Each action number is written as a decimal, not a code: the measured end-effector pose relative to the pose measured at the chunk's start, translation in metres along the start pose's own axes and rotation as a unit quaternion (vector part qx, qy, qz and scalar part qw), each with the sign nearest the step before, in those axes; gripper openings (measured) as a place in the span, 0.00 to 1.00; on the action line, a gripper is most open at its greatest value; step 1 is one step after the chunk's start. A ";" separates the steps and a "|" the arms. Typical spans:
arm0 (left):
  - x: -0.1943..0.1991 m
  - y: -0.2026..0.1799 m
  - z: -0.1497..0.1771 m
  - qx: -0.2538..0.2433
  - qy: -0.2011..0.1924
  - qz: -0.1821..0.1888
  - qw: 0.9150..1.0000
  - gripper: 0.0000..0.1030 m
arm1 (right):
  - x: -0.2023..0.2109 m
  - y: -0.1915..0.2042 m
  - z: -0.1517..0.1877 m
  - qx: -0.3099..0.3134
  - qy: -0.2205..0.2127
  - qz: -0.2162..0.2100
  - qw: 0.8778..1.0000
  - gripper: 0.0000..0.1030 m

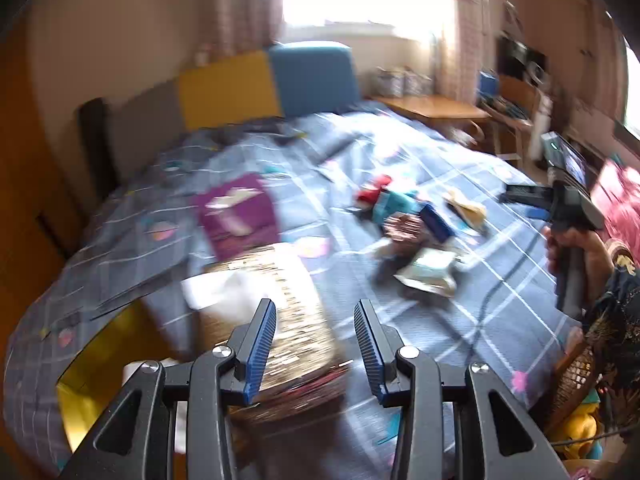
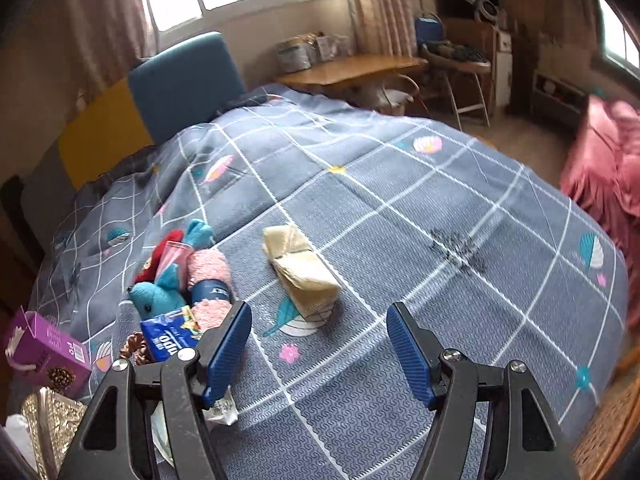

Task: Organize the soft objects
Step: 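Move both tools back over the remaining items on the bed, then grasp the white wipes pack with left tool while right tool grasps blue tissue pack, then release wipes pack into gold tray from left tool while right tool lifts tissue pack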

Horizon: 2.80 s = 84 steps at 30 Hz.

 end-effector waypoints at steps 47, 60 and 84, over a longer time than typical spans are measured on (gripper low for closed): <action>-0.151 -0.125 0.025 -0.018 0.108 0.187 0.976 0.44 | -0.070 0.077 0.102 0.140 0.223 -0.044 0.964 0.74; -0.123 -0.117 0.012 -0.006 0.092 0.196 0.976 0.43 | -0.066 0.080 0.097 0.152 0.211 -0.058 0.964 0.30; -0.117 0.215 -0.097 0.202 0.038 -0.025 0.978 0.43 | -0.065 0.077 0.099 0.217 0.189 -0.020 0.957 0.27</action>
Point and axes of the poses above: each gripper's, at about its wrist camera, not at the fingertips, and x roughly against the way its jaws point, y to its left, z to its underside, the point moved 9 cm from there along -x, roughly the way its jaws point, and after that the axes turned 15 degrees about -x, right-handed, at the moved point
